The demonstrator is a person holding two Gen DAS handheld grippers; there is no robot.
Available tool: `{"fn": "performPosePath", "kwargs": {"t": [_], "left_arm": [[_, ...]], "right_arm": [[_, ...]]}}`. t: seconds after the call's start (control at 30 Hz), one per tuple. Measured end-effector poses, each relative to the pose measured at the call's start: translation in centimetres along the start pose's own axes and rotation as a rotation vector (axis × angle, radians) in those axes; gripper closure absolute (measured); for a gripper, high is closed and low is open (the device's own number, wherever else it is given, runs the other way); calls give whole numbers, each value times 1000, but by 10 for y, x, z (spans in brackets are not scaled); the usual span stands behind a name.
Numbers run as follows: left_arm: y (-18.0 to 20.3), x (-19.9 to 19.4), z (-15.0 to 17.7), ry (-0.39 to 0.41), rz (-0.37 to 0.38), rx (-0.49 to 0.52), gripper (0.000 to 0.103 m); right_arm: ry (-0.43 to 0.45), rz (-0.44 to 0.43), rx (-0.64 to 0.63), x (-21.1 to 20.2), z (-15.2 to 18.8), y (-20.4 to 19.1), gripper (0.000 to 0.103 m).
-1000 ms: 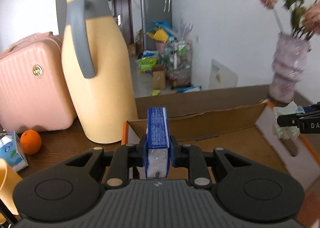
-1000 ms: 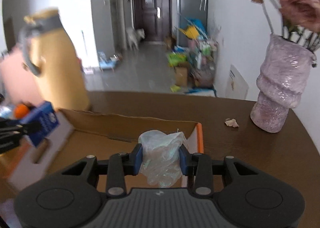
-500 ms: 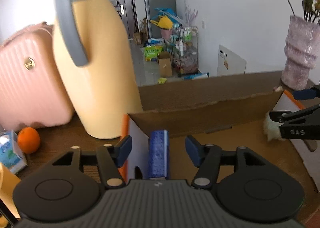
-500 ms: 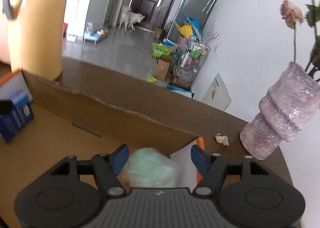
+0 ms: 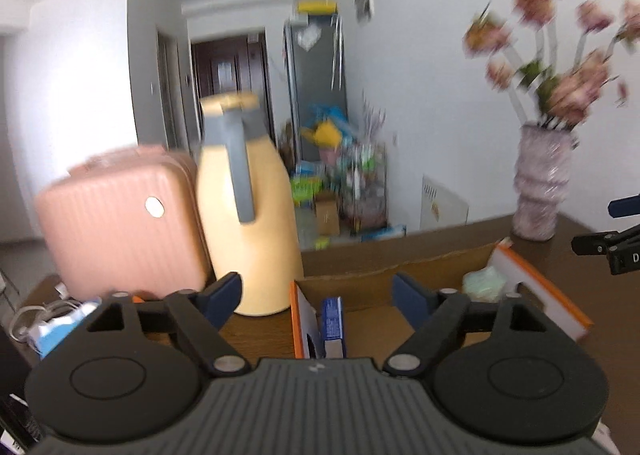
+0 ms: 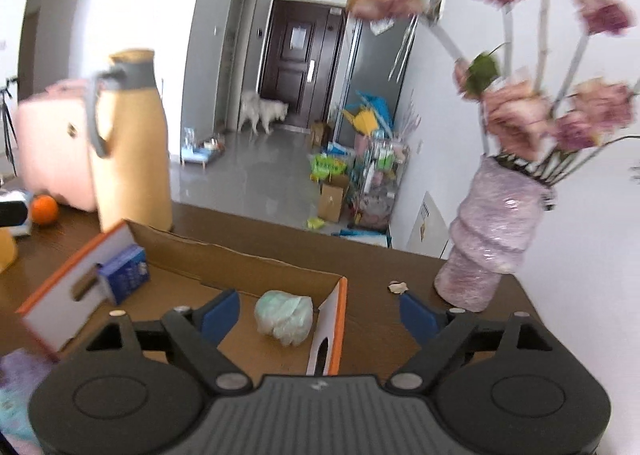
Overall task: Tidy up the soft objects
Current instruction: 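Carry both items into the cardboard box and open both tools, then withdraw both tools from the box back over the table items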
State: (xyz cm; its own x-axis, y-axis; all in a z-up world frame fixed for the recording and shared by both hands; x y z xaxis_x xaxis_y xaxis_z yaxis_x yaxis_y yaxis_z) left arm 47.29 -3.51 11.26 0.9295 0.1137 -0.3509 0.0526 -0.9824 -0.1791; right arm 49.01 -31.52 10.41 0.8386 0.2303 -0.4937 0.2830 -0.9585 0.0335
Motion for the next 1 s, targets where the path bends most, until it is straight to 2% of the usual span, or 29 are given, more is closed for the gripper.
{"fn": "performPosePath", "kwargs": {"t": [0.13, 0.33, 0.4, 0.47, 0.63, 0.8, 0.9, 1.0], "left_arm": [[-7, -61, 20, 83, 26, 2, 12], [-14, -136, 56, 134, 52, -16, 8], [-17, -158, 67, 165, 43, -14, 5], [-23, -179, 79, 191, 50, -25, 2], [-34, -210, 118, 174, 46, -35, 2], [-44, -231, 156, 147, 42, -89, 1], [-41, -242, 176, 153, 26, -72, 0], [-35, -246, 188, 122, 32, -58, 0]], "right_arm": [[76, -29, 9, -60, 22, -18, 12], [189, -90, 3, -139, 65, -60, 8], [224, -103, -6, -161, 81, -74, 1], [255, -106, -17, -180, 102, -89, 0], [243, -136, -42, -195, 150, -122, 0], [225, -135, -63, -201, 196, -144, 0], [224, -133, -87, -208, 218, -151, 0], [233, -138, -115, -213, 233, -154, 0]]}}
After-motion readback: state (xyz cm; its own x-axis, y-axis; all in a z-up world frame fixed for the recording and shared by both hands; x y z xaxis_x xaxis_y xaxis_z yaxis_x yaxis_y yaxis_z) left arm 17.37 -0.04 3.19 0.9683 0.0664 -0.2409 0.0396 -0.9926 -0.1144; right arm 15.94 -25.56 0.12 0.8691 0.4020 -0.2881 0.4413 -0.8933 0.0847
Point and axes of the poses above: each gripper's, at about its wrist camera, not at the fingertips, and x roughly the way its jaws point, y to its right, z to its underside, the point moved 1 cm from there along x, roughly the way its jaws point, and after that the axes turned 12 degrees about -z, right-handed, at the moved point
